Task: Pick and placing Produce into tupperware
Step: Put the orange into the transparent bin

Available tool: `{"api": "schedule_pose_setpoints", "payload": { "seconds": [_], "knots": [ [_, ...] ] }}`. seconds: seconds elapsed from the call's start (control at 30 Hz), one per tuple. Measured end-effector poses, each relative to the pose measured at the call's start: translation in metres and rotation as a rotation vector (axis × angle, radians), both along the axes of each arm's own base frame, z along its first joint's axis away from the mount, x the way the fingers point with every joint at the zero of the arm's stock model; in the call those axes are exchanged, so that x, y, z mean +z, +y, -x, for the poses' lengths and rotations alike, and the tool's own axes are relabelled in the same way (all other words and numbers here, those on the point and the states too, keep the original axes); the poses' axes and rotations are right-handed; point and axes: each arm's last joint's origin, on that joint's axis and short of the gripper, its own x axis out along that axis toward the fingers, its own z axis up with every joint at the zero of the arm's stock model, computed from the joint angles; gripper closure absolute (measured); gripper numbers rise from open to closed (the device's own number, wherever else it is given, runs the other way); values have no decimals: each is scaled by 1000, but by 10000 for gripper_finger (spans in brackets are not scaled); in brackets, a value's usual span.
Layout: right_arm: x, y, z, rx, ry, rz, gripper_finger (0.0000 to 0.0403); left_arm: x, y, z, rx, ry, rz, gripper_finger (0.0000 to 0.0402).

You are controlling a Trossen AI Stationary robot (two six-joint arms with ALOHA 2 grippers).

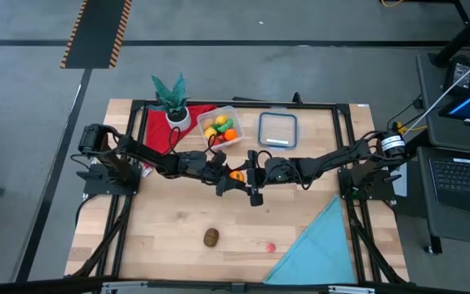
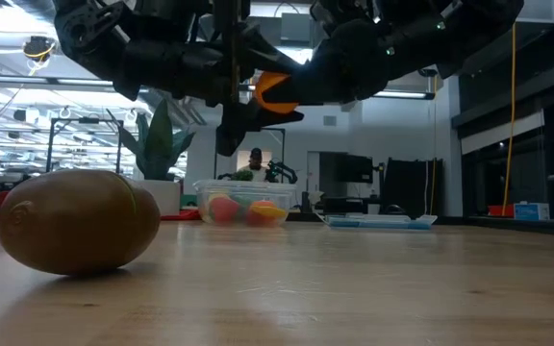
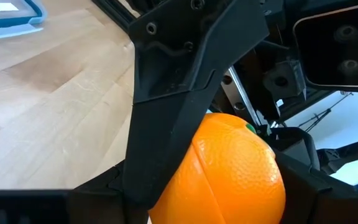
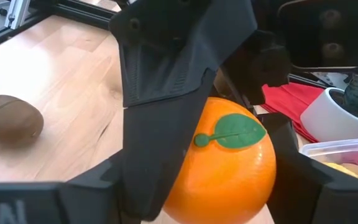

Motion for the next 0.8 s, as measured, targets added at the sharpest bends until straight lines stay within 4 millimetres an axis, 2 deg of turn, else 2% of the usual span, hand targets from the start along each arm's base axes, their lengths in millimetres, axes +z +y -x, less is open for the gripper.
{"api": "schedule_pose_setpoints", "payload": {
  "seconds": [0.27, 0.8],
  "knots": [
    [0, 0, 0, -5, 1, -21, 134, -1, 2, 0, -8, -1, -60, 182],
    [5, 1, 3, -29, 0, -17, 128, 1, 10, 0, -3, -25, -118, 183]
  ]
}}
